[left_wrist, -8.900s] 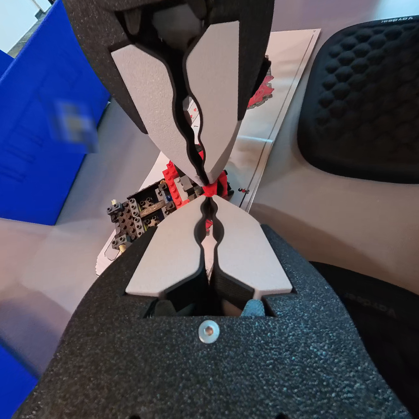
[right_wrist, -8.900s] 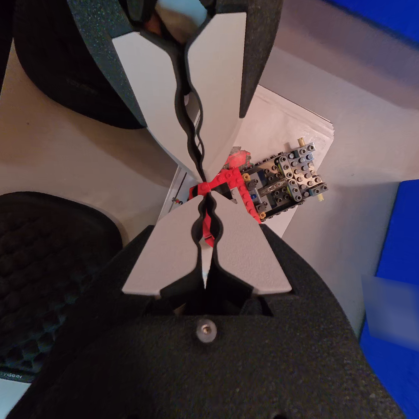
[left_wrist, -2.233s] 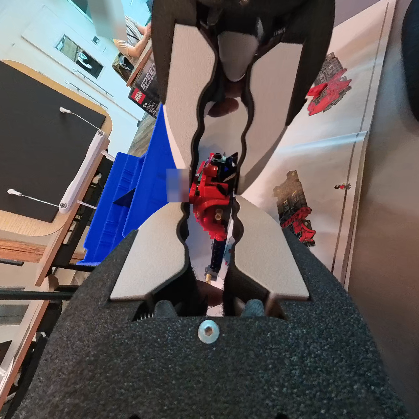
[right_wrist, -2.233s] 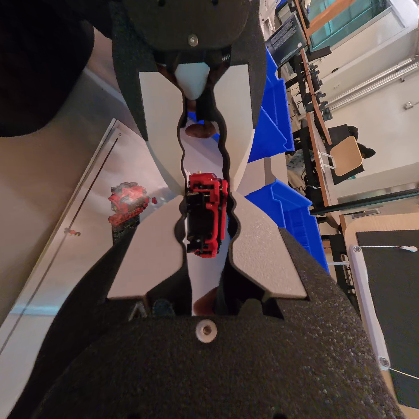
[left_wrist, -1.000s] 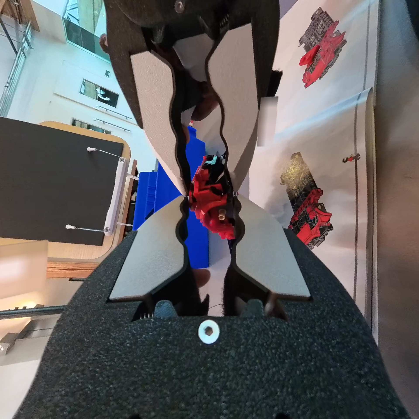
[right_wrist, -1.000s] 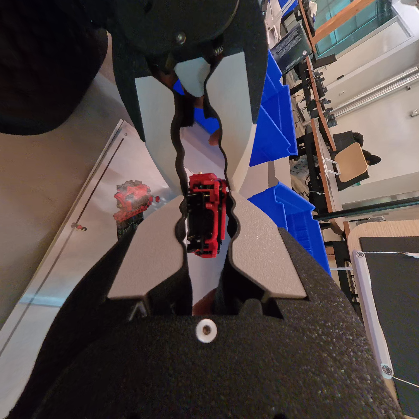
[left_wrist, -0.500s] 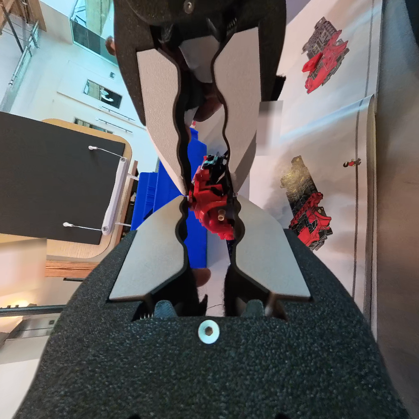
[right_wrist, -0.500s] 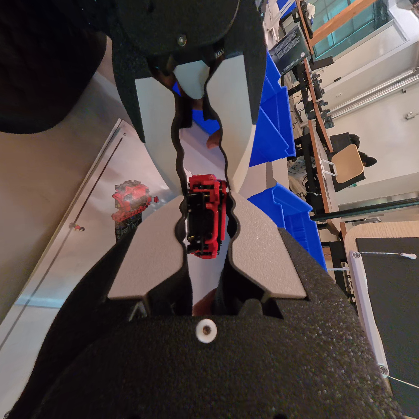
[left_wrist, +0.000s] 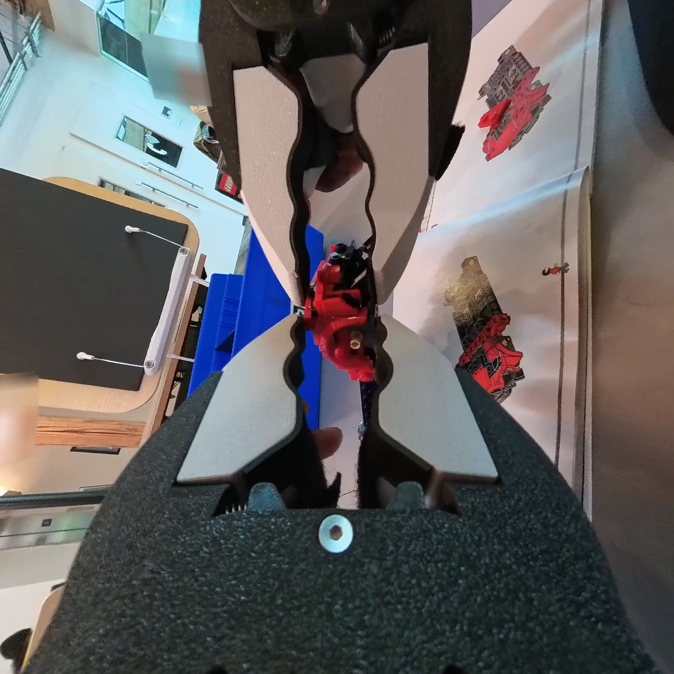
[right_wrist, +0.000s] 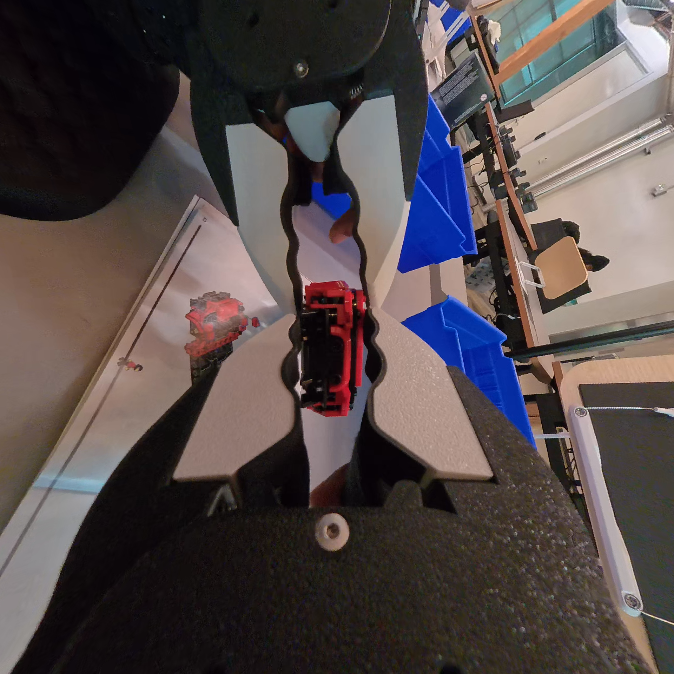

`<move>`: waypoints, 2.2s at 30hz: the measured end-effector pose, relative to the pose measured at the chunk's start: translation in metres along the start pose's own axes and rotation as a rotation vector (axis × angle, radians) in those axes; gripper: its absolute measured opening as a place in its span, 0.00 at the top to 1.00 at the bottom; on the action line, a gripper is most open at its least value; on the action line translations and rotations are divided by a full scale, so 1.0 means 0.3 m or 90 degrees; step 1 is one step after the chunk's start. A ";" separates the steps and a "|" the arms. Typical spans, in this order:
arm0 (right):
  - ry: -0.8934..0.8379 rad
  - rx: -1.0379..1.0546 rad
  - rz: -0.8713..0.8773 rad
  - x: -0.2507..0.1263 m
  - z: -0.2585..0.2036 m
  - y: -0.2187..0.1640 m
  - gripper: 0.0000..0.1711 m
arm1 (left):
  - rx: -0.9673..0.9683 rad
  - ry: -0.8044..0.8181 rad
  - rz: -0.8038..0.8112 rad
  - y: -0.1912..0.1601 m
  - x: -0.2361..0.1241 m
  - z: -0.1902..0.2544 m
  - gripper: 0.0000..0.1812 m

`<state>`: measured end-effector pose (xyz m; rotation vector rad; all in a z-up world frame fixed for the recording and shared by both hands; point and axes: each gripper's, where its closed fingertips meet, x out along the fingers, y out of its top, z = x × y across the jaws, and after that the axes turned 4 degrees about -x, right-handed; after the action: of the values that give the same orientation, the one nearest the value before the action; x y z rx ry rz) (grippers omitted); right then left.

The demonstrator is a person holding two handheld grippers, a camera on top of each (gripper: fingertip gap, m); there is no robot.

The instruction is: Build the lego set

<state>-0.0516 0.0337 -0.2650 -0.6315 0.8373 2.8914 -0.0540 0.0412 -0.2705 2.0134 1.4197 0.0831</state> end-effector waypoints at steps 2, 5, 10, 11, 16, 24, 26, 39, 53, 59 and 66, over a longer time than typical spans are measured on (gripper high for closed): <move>0.001 -0.003 -0.003 0.000 -0.002 -0.003 0.81 | -0.006 0.004 0.001 -0.001 0.002 0.001 0.81; -0.003 -0.004 -0.004 0.001 -0.002 -0.003 0.81 | -0.016 0.006 0.005 -0.001 0.003 0.003 0.81; -0.012 -0.023 -0.009 0.006 -0.007 -0.001 0.81 | -0.005 0.004 0.002 -0.003 0.000 0.008 0.81; -0.014 -0.030 -0.014 0.007 -0.008 -0.002 0.81 | -0.003 0.004 0.001 -0.003 0.000 0.008 0.81; -0.010 -0.044 -0.028 0.005 -0.010 -0.007 0.81 | 0.007 0.004 -0.010 -0.004 0.005 0.013 0.81; -0.008 -0.059 -0.036 0.007 -0.017 -0.009 0.81 | 0.024 0.005 -0.014 -0.006 0.009 0.020 0.81; -0.010 -0.060 -0.037 0.008 -0.018 -0.010 0.81 | 0.033 0.010 -0.017 -0.008 0.008 0.023 0.81; -0.014 0.008 -0.053 -0.003 -0.058 -0.047 0.73 | 0.102 0.049 -0.022 -0.022 0.000 0.056 0.80; -0.040 -0.071 -0.076 0.005 -0.143 -0.078 0.81 | 0.179 0.047 -0.061 -0.026 -0.003 0.133 0.77; -0.045 -0.077 -0.075 0.006 -0.141 -0.078 0.81 | 0.177 0.061 -0.062 -0.031 -0.005 0.122 0.76; -0.047 -0.080 -0.071 0.004 -0.141 -0.077 0.81 | 0.185 0.047 -0.059 -0.037 -0.002 0.139 0.82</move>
<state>-0.0330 0.0310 -0.3093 -0.5590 0.5965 2.8626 -0.0462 0.0230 -0.3087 2.1902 1.6479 -0.0956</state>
